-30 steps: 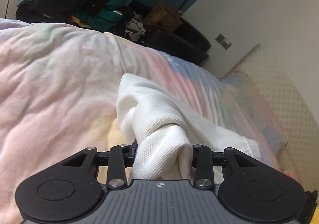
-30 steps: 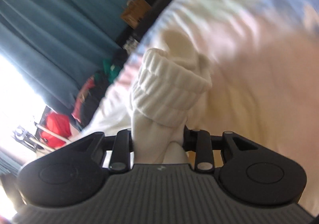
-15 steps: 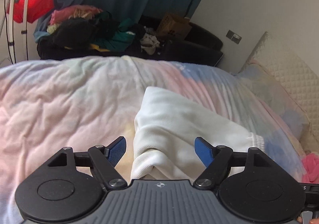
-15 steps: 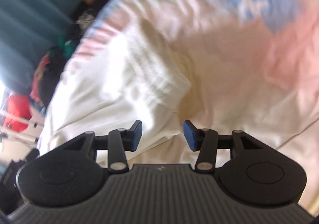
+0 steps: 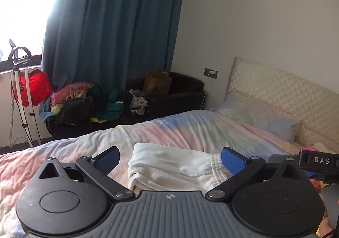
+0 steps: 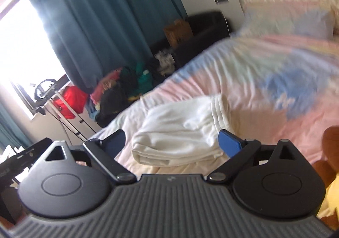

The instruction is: Fold clothes

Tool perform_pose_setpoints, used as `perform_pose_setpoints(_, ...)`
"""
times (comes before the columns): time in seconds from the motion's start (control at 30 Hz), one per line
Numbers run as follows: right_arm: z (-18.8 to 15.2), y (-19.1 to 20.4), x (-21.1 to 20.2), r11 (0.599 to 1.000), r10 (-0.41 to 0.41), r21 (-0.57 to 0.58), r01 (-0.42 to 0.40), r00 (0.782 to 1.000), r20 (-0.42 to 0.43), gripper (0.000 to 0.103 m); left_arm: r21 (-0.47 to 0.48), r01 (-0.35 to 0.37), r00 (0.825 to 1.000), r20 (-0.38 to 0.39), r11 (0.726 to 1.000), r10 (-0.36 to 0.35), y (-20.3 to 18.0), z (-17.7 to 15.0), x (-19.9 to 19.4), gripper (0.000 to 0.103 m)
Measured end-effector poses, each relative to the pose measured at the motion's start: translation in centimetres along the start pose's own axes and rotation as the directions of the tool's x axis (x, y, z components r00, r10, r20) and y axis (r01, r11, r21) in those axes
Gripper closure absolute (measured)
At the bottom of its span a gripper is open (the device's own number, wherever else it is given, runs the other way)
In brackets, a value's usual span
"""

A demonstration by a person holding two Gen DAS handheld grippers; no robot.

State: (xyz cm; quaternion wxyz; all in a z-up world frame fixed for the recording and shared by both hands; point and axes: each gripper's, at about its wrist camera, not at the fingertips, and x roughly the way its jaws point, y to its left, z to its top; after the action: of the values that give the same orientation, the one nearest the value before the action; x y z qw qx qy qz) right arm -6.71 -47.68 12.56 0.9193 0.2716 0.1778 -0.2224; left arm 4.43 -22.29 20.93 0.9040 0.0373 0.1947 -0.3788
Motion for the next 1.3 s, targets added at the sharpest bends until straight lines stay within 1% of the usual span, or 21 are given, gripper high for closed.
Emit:
perform_pose_setpoints(0.13,-1.3,1.4,-4.8,0.996,0.027,-0.086,-0.019,0.996,0.088,0.007,0.033,-0.038,0.999,0.032,0.999,0.037,-1.6,-1.1,-4.8,0.0)
perform_pose_setpoints(0.27,-3.9,2.5,-8.2,0.985,0.031,-0.171,-0.005,0.988,0.153,0.007,0.052,-0.039,0.997,0.072,0.998,0.035,-2.6,-3.5,-8.4,0.0)
perform_pose_setpoints(0.33,-5.5,2.9,-9.5,0.978,0.025,-0.209,0.015,0.982,0.187,0.007,0.079,-0.039,0.996,0.088,0.996,0.032,-3.2,-5.0,-9.6,0.0)
perform_pose_setpoints(0.43,-7.6,3.1,-10.5,0.971,0.02,-0.236,0.036,0.973,0.231,0.007,0.107,-0.051,0.994,0.099,0.993,0.04,-3.9,-7.4,-10.8,0.0)
perform_pose_setpoints(0.5,-9.0,3.0,-10.6,0.969,0.023,-0.244,0.04,0.968,0.249,0.007,0.098,-0.06,0.993,0.109,0.993,0.049,-4.0,-8.8,-11.2,0.0)
perform_pose_setpoints(0.67,-12.2,2.8,-10.1,0.96,0.021,-0.275,0.06,0.959,0.281,0.007,0.029,-0.071,0.989,0.133,0.997,0.066,-3.0,-11.4,-11.8,0.0)
perform_pose_setpoints(0.77,-13.7,2.8,-9.3,0.954,0.018,-0.291,0.07,0.957,0.289,0.007,0.017,-0.1,0.985,0.141,0.995,0.097,-2.4,-12.5,-11.9,0.0)
perform_pose_setpoints(0.9,-15.7,2.6,-8.1,0.942,0.013,-0.325,0.087,0.956,0.293,0.007,0.026,-0.115,0.984,0.143,0.993,0.11,-1.7,-14.2,-11.7,0.0)
perform_pose_setpoints(1.0,-16.8,2.1,-6.9,0.941,-0.007,-0.322,0.099,0.961,0.275,0.007,0.022,-0.126,0.984,0.132,0.992,0.122,-1.3,-15.6,-11.2,0.0)
perform_pose_setpoints(1.07,-17.4,1.8,-6.2,0.943,-0.016,-0.318,0.102,0.965,0.263,0.007,0.021,-0.12,0.986,0.122,0.993,0.117,-1.1,-16.3,-10.8,0.0)
perform_pose_setpoints(1.2,-17.6,2.1,-5.5,0.95,-0.016,-0.298,0.092,0.969,0.247,0.007,0.042,-0.138,0.984,0.117,0.99,0.133,-0.9,-16.9,-10.2,0.0)
perform_pose_setpoints(1.3,-18.1,3.1,-5.0,0.936,-0.032,-0.333,0.115,0.969,0.245,0.007,0.021,-0.142,0.984,0.116,0.99,0.138,-0.5,-17.2,-10.0,0.0)
